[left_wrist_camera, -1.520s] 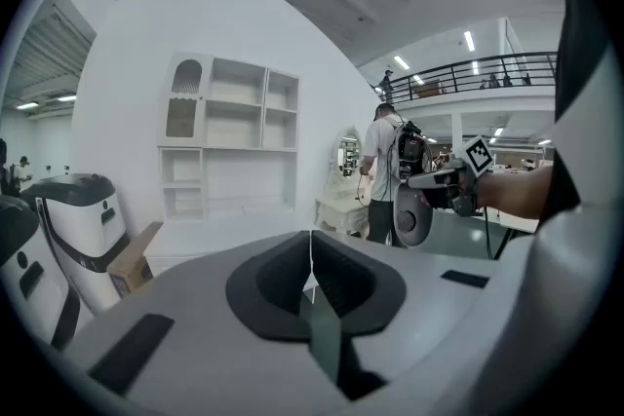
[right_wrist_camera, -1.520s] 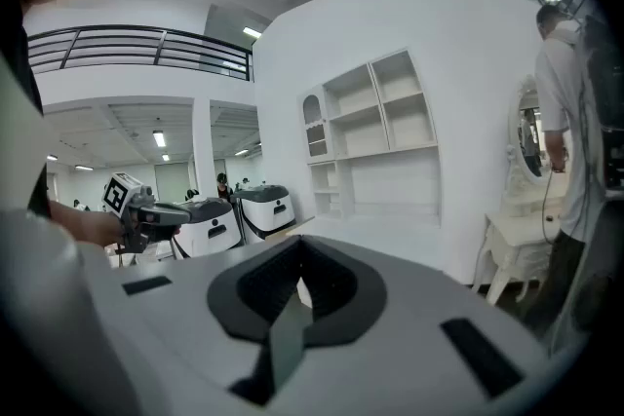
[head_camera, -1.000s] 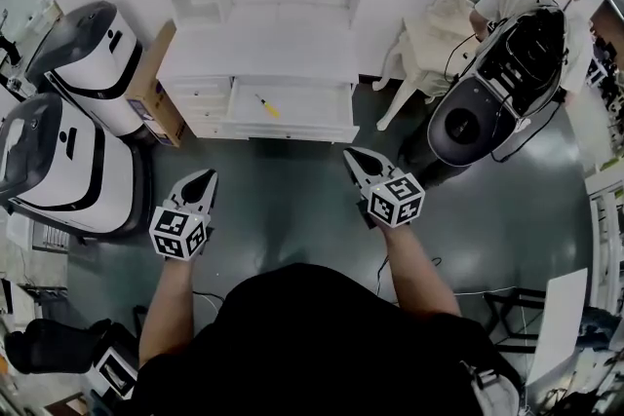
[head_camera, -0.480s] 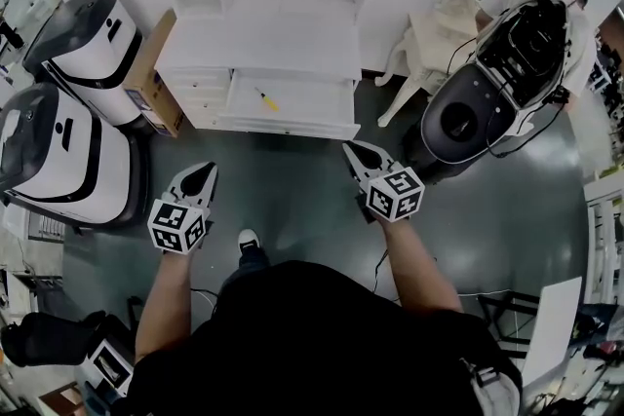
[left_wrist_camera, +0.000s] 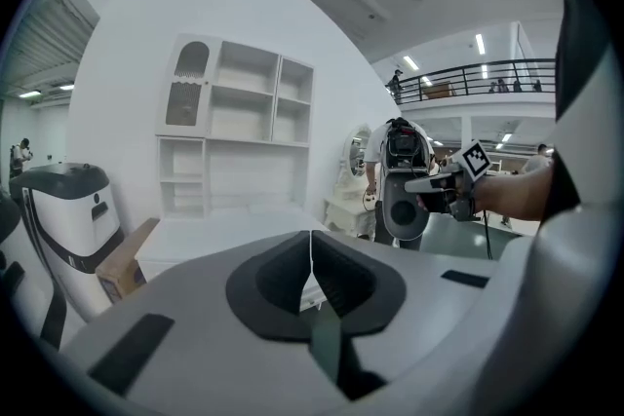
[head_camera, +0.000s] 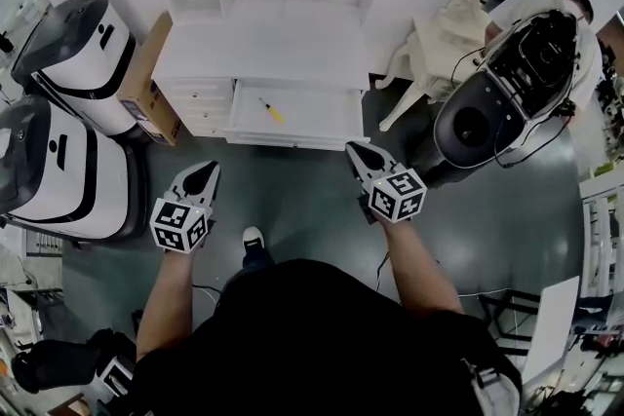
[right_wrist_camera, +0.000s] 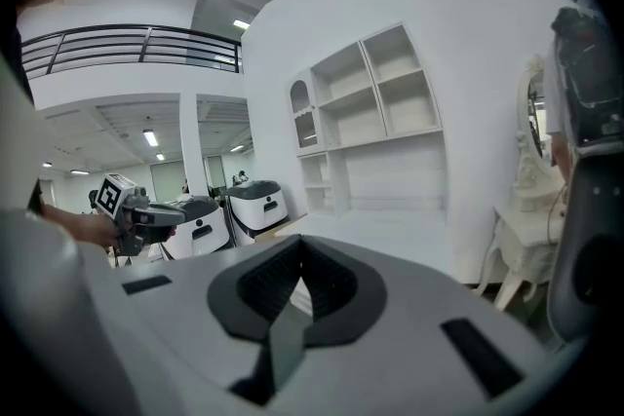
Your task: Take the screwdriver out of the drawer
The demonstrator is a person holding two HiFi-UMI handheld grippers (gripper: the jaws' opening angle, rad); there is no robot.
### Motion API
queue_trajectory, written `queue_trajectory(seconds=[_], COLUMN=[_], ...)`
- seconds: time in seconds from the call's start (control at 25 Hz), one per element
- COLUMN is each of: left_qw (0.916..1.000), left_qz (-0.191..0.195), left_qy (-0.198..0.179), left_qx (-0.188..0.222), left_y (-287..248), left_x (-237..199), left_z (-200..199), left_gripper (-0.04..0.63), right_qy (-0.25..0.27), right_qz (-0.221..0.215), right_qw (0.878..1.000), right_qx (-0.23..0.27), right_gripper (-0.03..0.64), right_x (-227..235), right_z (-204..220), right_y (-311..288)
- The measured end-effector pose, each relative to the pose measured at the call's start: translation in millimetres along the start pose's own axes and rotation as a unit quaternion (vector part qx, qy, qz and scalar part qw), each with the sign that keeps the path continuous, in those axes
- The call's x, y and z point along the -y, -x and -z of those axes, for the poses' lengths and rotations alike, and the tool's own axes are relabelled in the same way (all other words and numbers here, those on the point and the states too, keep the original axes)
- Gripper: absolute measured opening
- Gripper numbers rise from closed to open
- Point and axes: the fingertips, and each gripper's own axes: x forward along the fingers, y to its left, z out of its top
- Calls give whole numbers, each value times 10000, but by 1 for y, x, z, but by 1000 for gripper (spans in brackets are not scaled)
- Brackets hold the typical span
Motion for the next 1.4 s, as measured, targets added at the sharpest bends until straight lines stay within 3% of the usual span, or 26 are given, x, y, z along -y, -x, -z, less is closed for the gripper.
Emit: queue_trajectory(seconds=[0.36,0.68,1.4], left_qw=[9998,9990,9978], left_qz=[189,438,622], left_qy=[-12,12,23], left_qx=[21,19,226], left_y=[-42,-72,-75], left_x=[-105,-167,-234], left_z=[-27,-39,-55], left_gripper=[21,21,21], right_qy=[-66,-75,48], right_qz=[222,488,784], right_qw=[9997,9988,9969], right_qx=[18,-25,33], right_gripper=[14,14,14], right_x=[-1,1,-16], right_z=[-32,-51,-76], right_y=[-99,-154,-200])
